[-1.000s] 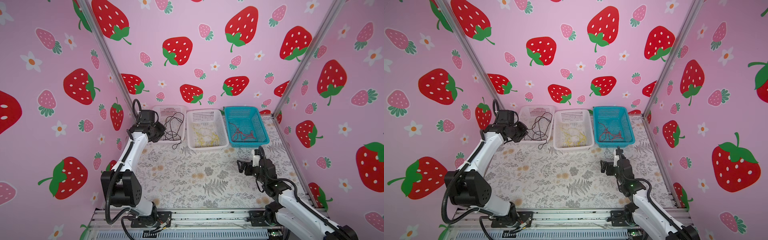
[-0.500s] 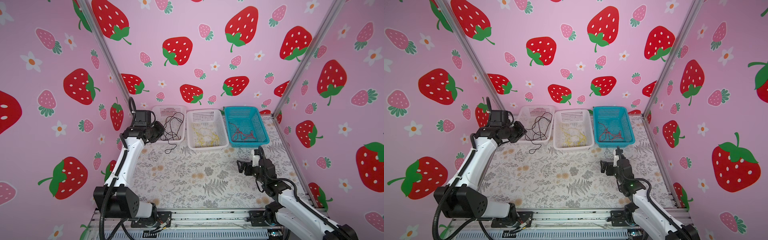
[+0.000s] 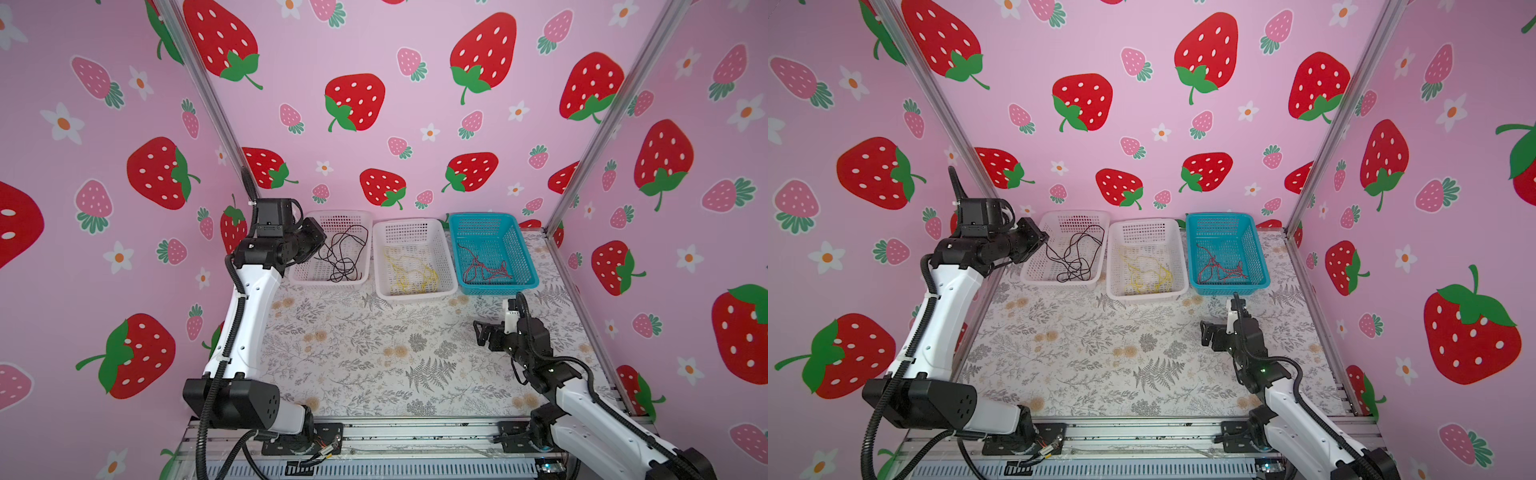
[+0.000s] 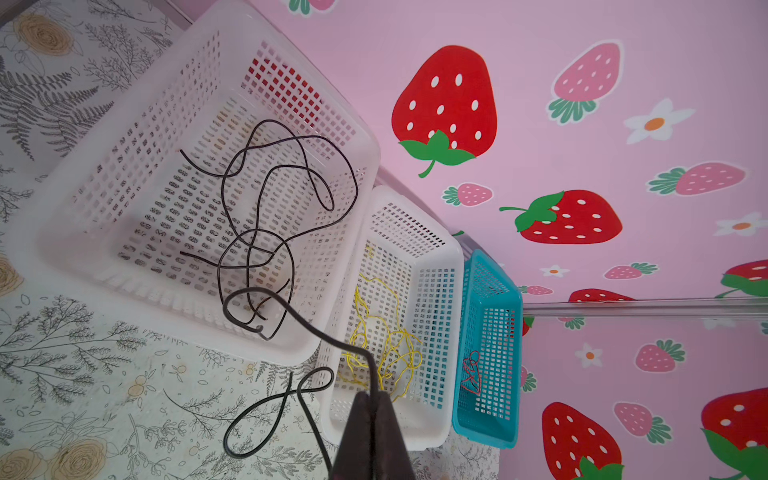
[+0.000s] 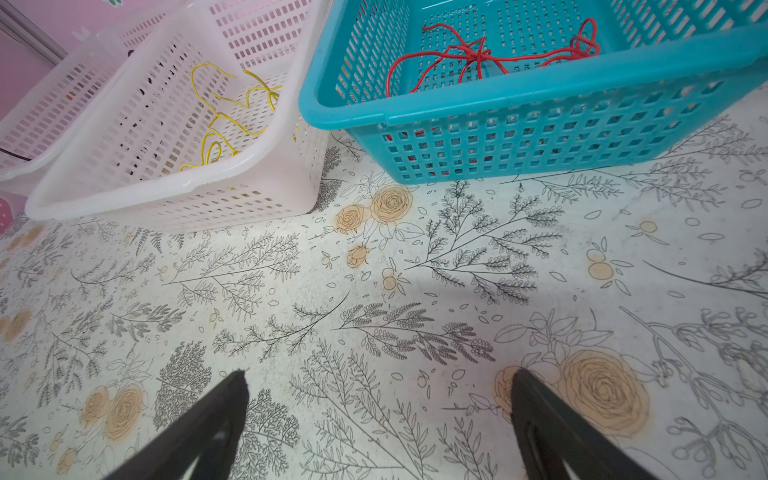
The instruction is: Untangle the cables
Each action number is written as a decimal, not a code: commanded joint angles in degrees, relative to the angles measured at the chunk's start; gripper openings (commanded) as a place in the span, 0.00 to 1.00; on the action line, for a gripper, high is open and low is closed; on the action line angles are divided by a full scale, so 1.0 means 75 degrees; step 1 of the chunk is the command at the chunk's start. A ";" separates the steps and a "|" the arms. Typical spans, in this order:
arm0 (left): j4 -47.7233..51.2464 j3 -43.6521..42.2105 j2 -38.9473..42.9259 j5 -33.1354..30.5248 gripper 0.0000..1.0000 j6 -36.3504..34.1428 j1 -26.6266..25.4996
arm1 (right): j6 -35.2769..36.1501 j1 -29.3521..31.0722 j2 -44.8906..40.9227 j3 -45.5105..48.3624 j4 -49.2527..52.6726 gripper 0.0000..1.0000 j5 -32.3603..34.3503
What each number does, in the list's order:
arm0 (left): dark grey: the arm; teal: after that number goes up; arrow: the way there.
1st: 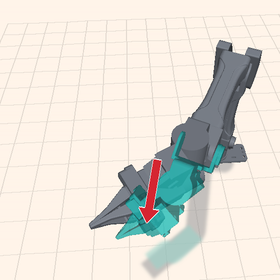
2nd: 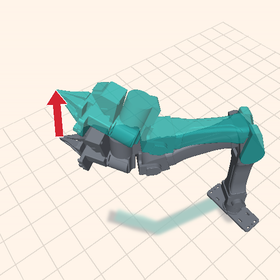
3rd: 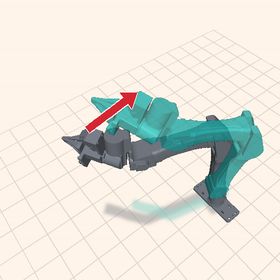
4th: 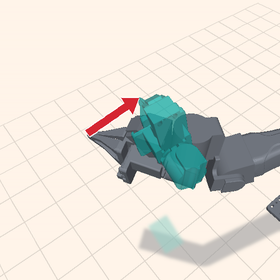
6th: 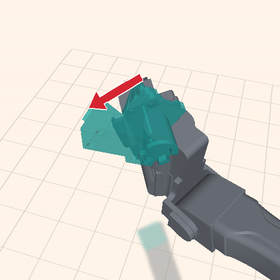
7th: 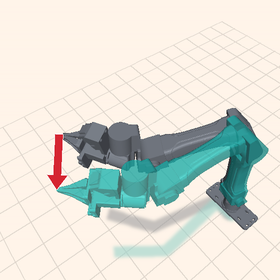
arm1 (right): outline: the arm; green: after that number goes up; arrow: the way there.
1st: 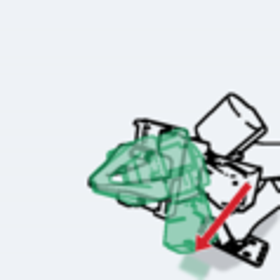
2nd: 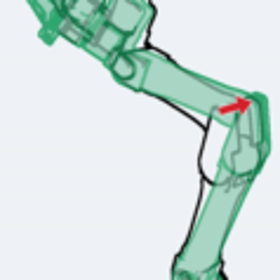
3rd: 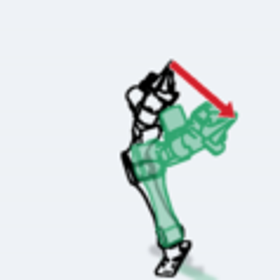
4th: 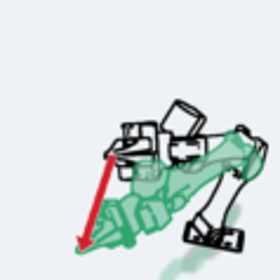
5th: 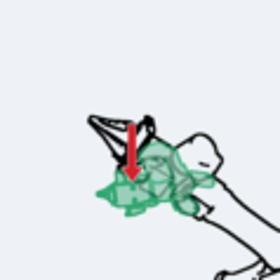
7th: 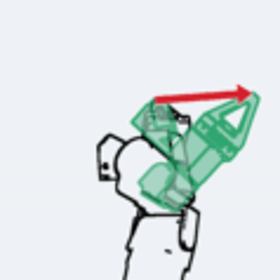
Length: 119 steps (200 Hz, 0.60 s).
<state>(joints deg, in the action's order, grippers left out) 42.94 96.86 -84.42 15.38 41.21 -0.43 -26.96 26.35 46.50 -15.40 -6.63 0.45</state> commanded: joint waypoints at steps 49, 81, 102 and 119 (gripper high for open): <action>0.0044 0.1352 -0.0938 -0.0453 0.00 -0.0598 0.0003 | -0.0013 0.0059 -0.0001 0.0061 -0.0117 0.99 0.0069; 0.0153 0.2032 -0.1483 -0.0591 0.00 -0.0792 0.0021 | -0.0019 0.0061 0.0008 0.0054 -0.0128 0.99 0.0069; 0.0137 0.2380 -0.1787 -0.0721 0.00 -0.0917 0.0032 | -0.0015 0.0068 -0.0002 0.0061 -0.0131 0.99 0.0068; -0.0034 0.2507 -0.2025 -0.0874 0.00 -0.1091 0.0065 | -0.0015 0.0073 -0.0001 0.0058 -0.0124 0.99 0.0060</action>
<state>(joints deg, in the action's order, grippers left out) 43.57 112.27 -97.76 11.16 35.68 -0.36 -26.96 26.52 46.54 -15.40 -6.66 0.45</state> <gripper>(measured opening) 0.060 0.993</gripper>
